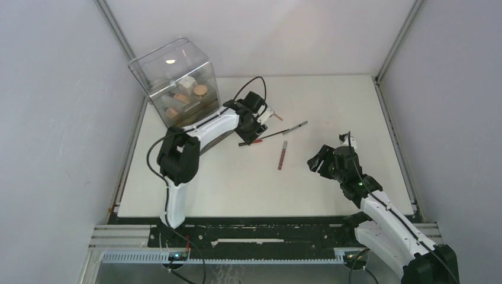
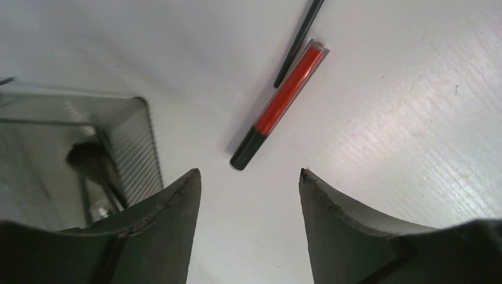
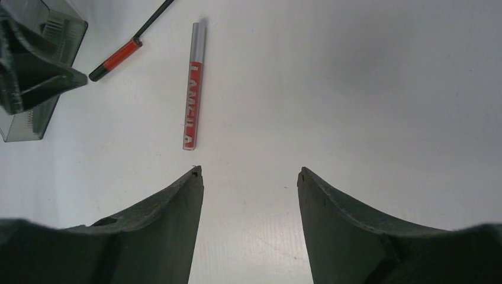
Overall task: Organize the makeup
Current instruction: Pick up the makeup from the center of the board.
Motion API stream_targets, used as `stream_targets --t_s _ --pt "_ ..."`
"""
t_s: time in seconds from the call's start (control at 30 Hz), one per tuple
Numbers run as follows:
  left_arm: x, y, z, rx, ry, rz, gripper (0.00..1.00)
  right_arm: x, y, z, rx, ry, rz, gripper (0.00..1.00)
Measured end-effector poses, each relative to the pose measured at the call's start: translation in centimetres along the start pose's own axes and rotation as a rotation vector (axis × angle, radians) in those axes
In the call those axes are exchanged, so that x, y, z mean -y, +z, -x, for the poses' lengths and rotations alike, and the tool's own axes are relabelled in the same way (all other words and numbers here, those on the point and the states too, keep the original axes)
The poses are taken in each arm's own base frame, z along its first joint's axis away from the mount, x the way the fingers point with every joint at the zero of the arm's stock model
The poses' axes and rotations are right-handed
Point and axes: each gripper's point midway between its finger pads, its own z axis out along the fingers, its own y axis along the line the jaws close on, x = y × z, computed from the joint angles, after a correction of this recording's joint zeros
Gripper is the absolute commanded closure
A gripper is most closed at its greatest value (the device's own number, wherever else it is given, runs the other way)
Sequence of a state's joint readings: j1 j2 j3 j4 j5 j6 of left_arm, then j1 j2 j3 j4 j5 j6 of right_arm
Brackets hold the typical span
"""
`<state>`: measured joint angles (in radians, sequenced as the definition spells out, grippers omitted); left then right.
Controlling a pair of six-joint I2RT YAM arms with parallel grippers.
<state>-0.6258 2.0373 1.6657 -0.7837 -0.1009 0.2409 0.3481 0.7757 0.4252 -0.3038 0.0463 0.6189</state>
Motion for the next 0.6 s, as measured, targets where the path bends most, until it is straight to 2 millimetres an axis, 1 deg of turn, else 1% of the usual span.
stream_targets --t_s 0.13,0.2,0.3,0.47,0.6 --pt "1.2 2.4 -0.5 -0.062 0.004 -0.062 0.39 0.0 0.0 0.0 -0.002 0.0 0.001 0.33" --pt "1.7 3.1 -1.0 -0.084 0.004 -0.084 0.41 0.0 0.0 -0.1 -0.004 -0.001 0.0 0.33" --pt "2.3 3.6 -1.5 -0.103 0.001 -0.116 0.43 0.0 0.1 -0.1 -0.005 -0.001 -0.001 0.33" --pt "2.8 4.1 -1.9 -0.119 -0.008 -0.157 0.48 0.2 0.2 -0.3 -0.014 -0.001 -0.008 0.33" --pt "3.3 4.5 -2.4 -0.139 -0.012 -0.184 0.48 0.2 0.3 -0.4 -0.018 -0.002 -0.011 0.33"
